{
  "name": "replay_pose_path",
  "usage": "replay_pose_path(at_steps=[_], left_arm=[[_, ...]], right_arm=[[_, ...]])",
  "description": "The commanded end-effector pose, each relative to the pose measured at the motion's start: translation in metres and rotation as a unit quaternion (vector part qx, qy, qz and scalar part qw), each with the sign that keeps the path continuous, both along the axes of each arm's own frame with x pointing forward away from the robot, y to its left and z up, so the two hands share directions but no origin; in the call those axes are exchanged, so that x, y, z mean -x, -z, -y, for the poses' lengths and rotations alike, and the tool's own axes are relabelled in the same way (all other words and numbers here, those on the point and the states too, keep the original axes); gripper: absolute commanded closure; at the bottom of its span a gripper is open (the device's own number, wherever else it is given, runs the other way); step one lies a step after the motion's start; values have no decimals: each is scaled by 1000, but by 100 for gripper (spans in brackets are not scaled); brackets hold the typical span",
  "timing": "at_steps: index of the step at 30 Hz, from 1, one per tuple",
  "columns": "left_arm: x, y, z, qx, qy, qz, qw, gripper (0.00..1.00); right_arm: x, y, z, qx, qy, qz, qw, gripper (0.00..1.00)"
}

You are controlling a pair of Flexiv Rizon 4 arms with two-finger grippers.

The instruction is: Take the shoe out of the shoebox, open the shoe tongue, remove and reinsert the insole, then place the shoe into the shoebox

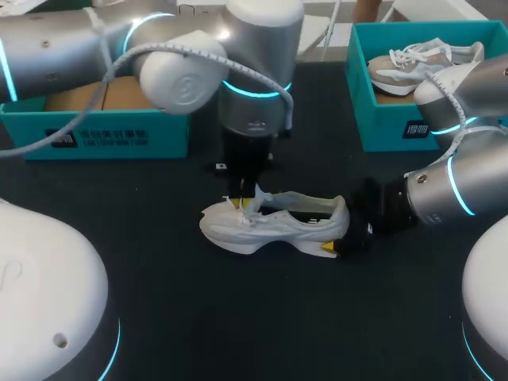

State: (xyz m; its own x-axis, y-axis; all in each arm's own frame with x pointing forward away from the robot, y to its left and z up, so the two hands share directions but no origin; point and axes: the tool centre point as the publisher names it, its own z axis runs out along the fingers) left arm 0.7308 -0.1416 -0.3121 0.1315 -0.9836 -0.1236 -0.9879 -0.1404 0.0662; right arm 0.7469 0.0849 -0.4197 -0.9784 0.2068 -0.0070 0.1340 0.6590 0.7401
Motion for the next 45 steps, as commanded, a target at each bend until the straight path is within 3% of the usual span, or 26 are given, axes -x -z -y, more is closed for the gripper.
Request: replay_pose_path(at_steps=[1, 9, 16, 18, 21, 22, 23, 30, 31, 33, 38, 40, 42, 43, 44, 45], left_arm=[[-3, 3, -20, 19, -18, 1, 1000, 100], [-3, 32, -44, -12, -46, -15, 999, 100], [-1, 63, -51, -26, -70, -40, 996, 100], [-1, 69, -52, -28, -76, -45, 996, 73], [0, 72, -51, -31, -77, -49, 995, 46], [0, 72, -52, -30, -77, -50, 995, 12], [0, 70, -52, -30, -77, -50, 995, 0], [4, 28, -54, 31, -51, -49, 997, 0], [4, 9, -52, 48, -27, -43, 998, 0], [5, -9, -48, 62, 6, -39, 997, 0], [4, -38, -38, 88, 101, -49, 990, 0], [5, -61, -28, 101, 220, -52, 969, 0], [5, -73, -24, 113, 284, -61, 950, 0], [5, -80, -20, 120, 352, -82, 925, 0], [4, -83, -19, 125, 376, -87, 914, 0], [5, -91, -15, 129, 451, -118, 875, 0]], right_arm=[[-3, 14, 1, -67, -352, -312, 880, 100], [-3, 14, 1, -67, -352, -312, 880, 100], [-3, 14, 1, -67, -352, -312, 880, 100], [-3, 14, 1, -67, -352, -312, 880, 100], [-3, 14, 1, -67, -352, -312, 880, 100], [-3, 14, 1, -67, -352, -312, 880, 100], [-3, 14, 1, -67, -352, -312, 880, 100], [-3, 14, 1, -67, -352, -312, 880, 100], [-3, 14, 1, -67, -352, -312, 880, 100], [-3, 14, 1, -67, -352, -312, 880, 100], [-3, 14, 1, -67, -352, -312, 880, 100], [-3, 14, 1, -67, -352, -312, 880, 100], [-3, 14, 1, -67, -352, -312, 880, 100], [-3, 14, 1, -67, -352, -312, 880, 100], [-3, 14, 1, -67, -352, -312, 880, 100], [-3, 14, 1, -67, -352, -312, 880, 100]])
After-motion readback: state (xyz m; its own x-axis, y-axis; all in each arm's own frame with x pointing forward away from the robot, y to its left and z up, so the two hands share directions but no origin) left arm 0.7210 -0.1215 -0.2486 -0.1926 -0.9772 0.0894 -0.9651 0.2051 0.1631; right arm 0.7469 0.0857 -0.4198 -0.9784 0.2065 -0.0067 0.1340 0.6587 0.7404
